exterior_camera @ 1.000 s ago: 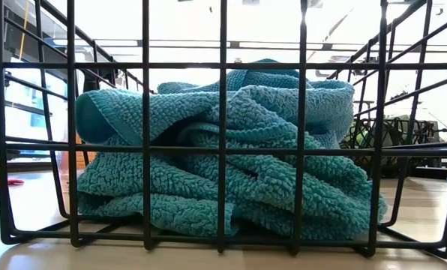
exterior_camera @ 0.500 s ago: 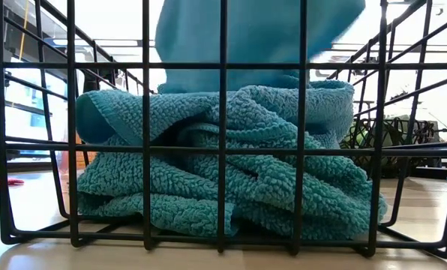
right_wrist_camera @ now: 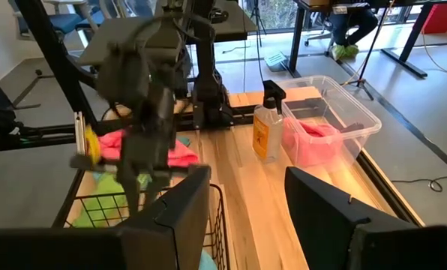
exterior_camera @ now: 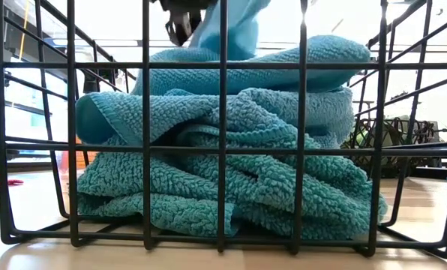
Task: Sort microfiber towel by color & place in baskets
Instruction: Put the blue towel into the bottom basket
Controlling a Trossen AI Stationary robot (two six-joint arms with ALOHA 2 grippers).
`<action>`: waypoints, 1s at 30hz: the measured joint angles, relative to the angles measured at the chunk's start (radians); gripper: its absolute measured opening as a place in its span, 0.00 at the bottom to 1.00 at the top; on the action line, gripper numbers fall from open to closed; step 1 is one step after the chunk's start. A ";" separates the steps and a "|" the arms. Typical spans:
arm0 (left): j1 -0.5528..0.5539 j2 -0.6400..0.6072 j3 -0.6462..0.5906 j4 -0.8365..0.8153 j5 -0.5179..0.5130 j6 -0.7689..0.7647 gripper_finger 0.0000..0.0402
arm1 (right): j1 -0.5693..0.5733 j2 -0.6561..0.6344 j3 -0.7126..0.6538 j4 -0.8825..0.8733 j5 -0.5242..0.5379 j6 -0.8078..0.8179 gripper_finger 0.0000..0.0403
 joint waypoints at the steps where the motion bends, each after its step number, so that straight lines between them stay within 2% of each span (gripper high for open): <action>1: 0.003 0.018 0.019 -0.045 0.017 0.011 0.00 | 0.000 0.000 0.000 -0.001 0.000 0.007 0.43; 6: 0.008 0.080 0.128 -0.261 0.063 0.118 0.00 | 0.000 0.000 0.000 -0.007 0.001 0.022 0.43; 10: 0.019 0.107 0.188 -0.311 0.067 0.216 0.01 | 0.000 0.002 0.000 -0.007 0.027 0.045 0.43; 14: 0.043 0.122 0.223 -0.343 0.073 0.225 0.05 | 0.000 0.002 0.000 -0.007 0.029 0.080 0.43; 18: 0.066 0.122 0.225 -0.372 0.130 0.226 0.15 | 0.000 0.002 0.000 -0.008 0.028 0.101 0.43; 22: 0.075 0.115 0.230 -0.420 0.191 0.224 0.29 | 0.000 0.002 0.000 -0.008 0.029 0.104 0.43; 27: 0.077 0.115 0.311 -0.590 0.197 0.209 0.46 | 0.000 0.002 0.000 -0.008 0.028 0.101 0.43; 30: 0.089 0.115 0.392 -0.724 0.206 0.247 0.52 | 0.000 0.002 0.000 -0.008 0.027 0.085 0.43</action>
